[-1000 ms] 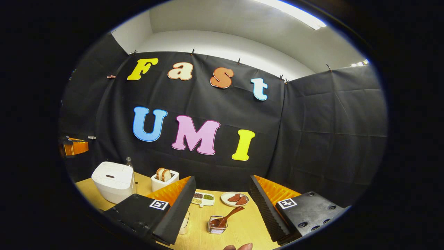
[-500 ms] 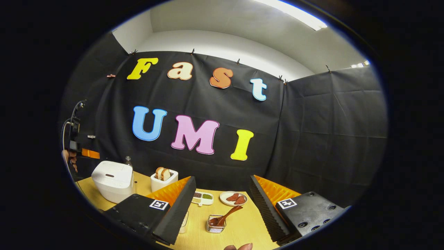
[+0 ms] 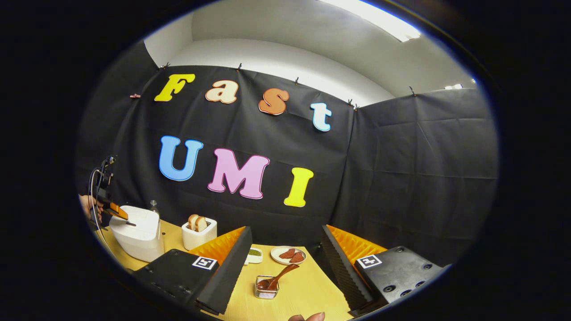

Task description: Close the left gripper, press the button to open the rice cooker; take a wooden spoon from the chopstick holder with the right hand, scoop a spoonful of rice and pour it into the rice cooker, then put the wooden spoon back into the chopstick holder.

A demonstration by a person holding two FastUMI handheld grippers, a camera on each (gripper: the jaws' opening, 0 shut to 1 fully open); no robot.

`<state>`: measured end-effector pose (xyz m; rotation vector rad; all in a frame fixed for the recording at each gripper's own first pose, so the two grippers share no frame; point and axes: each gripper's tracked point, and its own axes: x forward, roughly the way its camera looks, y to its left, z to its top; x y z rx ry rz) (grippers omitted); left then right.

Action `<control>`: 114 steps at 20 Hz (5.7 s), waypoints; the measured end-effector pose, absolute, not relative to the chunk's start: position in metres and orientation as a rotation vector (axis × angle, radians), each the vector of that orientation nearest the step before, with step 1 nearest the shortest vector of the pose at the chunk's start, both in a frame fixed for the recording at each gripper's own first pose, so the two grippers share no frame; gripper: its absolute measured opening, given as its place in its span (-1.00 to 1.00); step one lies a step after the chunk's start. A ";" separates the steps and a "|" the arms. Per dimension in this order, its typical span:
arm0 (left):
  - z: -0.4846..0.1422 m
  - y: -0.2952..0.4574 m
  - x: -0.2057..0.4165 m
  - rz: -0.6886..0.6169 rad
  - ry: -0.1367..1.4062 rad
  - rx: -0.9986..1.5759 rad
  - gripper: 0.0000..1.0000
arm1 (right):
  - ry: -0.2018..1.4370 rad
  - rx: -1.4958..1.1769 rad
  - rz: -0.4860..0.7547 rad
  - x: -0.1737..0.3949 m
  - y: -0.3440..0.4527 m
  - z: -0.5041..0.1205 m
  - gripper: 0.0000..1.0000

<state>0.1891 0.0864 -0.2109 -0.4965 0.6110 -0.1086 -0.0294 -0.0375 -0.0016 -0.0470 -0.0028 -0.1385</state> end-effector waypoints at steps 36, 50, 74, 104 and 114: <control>-0.078 0.110 0.185 0.031 0.129 -0.191 0.92 | 0.051 -0.042 -0.202 -0.027 -0.083 -0.040 0.95; -0.089 0.049 0.065 0.044 0.135 -0.287 0.90 | 0.151 0.099 -0.036 0.014 -0.079 -0.131 0.96; -0.120 -0.042 -0.026 0.100 0.332 -0.100 0.90 | 0.561 0.490 0.272 0.176 -0.034 -0.362 0.22; -0.129 0.025 -0.046 0.026 0.305 -0.168 0.90 | 0.385 0.378 0.280 0.132 0.025 -0.200 -0.73; -0.135 0.052 -0.038 0.017 0.322 -0.183 0.88 | 0.476 0.109 0.415 0.118 0.154 -0.234 -0.72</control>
